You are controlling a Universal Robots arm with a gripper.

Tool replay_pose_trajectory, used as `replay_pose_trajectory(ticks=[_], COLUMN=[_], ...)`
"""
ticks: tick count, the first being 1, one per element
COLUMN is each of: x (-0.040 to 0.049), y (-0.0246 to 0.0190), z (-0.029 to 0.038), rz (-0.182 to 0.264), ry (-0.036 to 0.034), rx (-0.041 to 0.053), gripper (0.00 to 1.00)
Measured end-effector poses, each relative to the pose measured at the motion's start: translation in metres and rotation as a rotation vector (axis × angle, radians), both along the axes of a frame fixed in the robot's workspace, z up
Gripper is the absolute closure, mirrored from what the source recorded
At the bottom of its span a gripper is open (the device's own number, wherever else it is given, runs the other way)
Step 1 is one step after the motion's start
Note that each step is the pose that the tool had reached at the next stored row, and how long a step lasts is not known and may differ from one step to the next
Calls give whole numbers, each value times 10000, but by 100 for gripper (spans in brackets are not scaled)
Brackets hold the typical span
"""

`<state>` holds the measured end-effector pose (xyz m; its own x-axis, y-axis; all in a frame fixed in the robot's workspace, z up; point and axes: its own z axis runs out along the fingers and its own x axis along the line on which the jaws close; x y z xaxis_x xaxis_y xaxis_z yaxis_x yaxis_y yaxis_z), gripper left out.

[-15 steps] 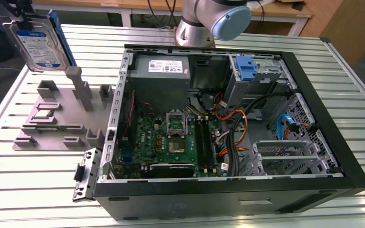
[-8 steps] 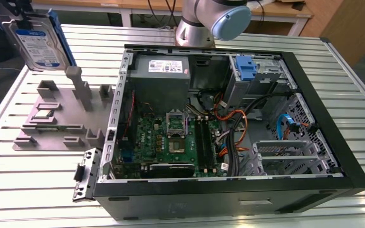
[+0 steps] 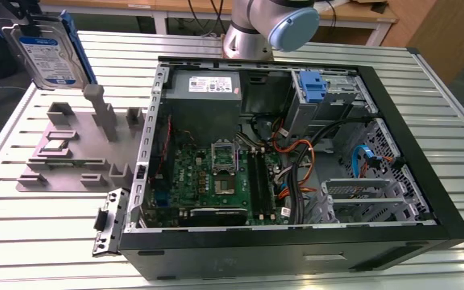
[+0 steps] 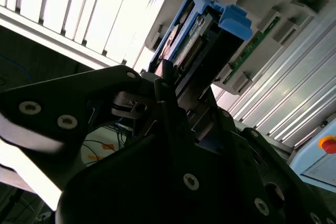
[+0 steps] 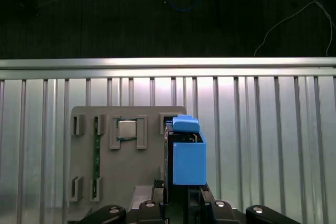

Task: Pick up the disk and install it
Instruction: 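Pick up the disk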

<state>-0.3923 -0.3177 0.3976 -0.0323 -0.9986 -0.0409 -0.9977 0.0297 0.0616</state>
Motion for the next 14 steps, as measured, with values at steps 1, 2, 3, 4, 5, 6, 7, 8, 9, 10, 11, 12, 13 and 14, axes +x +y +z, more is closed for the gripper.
replay_pose_trajectory(ticks=[1,2,3,4,5,6,7,8,9,10,11,12,13,14], x=[0,0,0,0,0,0,0,0,0,0,0,0,0,0], y=[0,0,0,0,0,0,0,0,0,0,0,0,0,0], z=[0,1,6,11,16,27,39,52,66,81,96,111,124,137], rz=[0,0,0,0,0,0,-1,-1,-1,0,-1,-1,0,0], ry=[1,0,3,4,2,2,1,0,1,1,2,1,1,1], rx=[0,0,-2,-2,-1,-1,0,0,0,-1,-1,-1,-1,-1], gripper=[65,65,65,65,65,65,65,65,65,65,65,65,65,65])
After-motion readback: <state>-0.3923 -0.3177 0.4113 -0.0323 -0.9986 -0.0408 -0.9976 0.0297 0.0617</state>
